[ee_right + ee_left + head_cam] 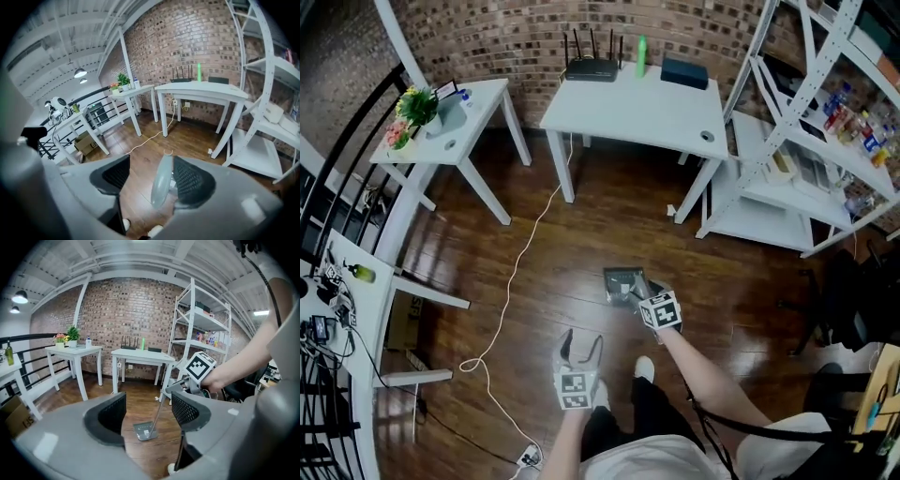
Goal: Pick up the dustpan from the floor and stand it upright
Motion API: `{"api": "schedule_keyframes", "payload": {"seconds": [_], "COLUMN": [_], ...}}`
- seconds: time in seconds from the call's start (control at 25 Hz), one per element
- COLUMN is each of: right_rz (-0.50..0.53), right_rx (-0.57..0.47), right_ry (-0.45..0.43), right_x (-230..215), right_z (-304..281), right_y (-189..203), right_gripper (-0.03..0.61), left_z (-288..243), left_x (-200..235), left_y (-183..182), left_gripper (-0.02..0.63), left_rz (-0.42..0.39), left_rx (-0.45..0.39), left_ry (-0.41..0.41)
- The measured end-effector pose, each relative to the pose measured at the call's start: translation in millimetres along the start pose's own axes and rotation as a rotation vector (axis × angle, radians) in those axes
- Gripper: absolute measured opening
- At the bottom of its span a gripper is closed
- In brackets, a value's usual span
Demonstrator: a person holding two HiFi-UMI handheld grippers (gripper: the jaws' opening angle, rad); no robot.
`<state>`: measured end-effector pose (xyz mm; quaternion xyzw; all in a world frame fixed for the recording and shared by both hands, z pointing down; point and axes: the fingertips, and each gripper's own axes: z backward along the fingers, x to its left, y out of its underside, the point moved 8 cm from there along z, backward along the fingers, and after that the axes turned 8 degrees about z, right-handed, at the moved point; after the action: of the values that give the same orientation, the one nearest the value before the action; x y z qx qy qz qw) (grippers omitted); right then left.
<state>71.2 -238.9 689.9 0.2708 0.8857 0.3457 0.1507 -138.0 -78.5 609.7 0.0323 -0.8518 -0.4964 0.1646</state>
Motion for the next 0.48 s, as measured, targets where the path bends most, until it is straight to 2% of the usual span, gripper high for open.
{"api": "schedule_keyframes", "payload": {"seconds": [0.24,0.36,0.48], "right_rz": [-0.079,-0.107,-0.061], "right_rx": [-0.203,-0.379,-0.536], "right_ry": [0.054,0.139,0.241], "right_x": [66.4,95.4,116.8], "right_z": [134.2,214.7,284.2], "right_y": [18.6,11.7,-8.2], "right_gripper": [0.268,0.268,0.269], "left_z": [41.8,73.3,105.4], "left_x": [-22.9,-35.1,-44.9], "left_y": [-32.4,-51.7,-82.2], "left_gripper": [0.324,0.325,0.324], "left_rz": [-0.022,-0.067,-0.11], "left_rx": [-0.102,-0.161,-0.244], "left_ry": [0.126,0.176,0.2]}}
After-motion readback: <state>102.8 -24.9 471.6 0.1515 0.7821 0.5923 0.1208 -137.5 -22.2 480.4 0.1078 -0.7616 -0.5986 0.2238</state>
